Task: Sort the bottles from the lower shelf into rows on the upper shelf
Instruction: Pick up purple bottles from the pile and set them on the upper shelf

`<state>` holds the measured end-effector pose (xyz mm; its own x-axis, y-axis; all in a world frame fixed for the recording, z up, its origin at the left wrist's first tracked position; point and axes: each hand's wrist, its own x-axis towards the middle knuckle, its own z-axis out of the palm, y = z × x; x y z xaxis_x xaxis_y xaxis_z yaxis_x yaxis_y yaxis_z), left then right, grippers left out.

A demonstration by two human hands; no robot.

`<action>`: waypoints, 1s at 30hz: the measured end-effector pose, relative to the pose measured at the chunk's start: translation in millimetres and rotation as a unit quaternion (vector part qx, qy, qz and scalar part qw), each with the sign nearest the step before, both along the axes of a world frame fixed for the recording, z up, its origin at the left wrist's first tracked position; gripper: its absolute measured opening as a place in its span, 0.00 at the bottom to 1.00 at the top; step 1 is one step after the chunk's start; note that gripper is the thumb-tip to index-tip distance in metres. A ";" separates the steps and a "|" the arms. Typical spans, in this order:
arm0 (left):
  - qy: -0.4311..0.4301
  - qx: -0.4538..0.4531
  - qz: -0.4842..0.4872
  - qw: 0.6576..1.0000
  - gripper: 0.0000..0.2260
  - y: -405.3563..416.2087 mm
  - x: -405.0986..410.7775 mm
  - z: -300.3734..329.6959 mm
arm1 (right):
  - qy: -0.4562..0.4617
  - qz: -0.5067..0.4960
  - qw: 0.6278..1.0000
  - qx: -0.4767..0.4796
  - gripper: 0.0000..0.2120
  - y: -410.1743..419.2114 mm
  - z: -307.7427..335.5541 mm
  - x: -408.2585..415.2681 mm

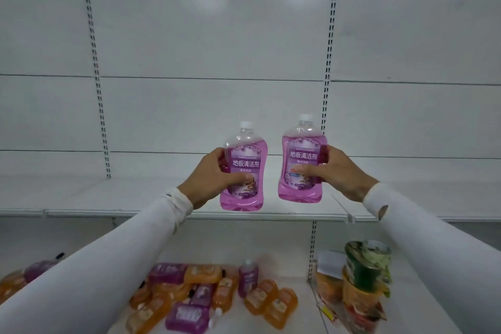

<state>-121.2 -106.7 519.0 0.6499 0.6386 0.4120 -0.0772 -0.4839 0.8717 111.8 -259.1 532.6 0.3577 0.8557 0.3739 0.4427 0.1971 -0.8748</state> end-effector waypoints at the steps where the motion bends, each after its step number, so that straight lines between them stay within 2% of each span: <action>1: -0.005 -0.006 0.011 1.000 0.27 2.0 -6.2 -2.3 | -0.001 0.006 1.000 -0.001 0.24 5.7 0.0 -0.8; 6: -0.007 -0.017 0.102 0.995 0.28 19.6 -56.1 -23.2 | -0.018 0.075 0.997 -0.012 0.25 61.4 -0.3 -21.7; 10: -0.002 -0.026 0.194 0.981 0.30 42.9 -123.8 -36.1 | -0.018 0.156 0.987 -0.013 0.25 128.6 -9.7 -73.7; 16: 0.013 -0.024 0.331 0.943 0.31 86.5 -253.6 -44.2 | -0.024 0.276 0.961 -0.027 0.24 243.2 -25.4 -204.6; 21: 0.014 -0.029 0.393 0.919 0.31 131.0 -379.2 -48.1 | -0.028 0.354 0.934 -0.028 0.24 336.7 -34.7 -332.9; 30: -0.014 -0.005 0.493 0.870 0.26 240.3 -574.8 -29.4 | -0.023 0.414 0.910 -0.005 0.25 498.3 -18.5 -525.4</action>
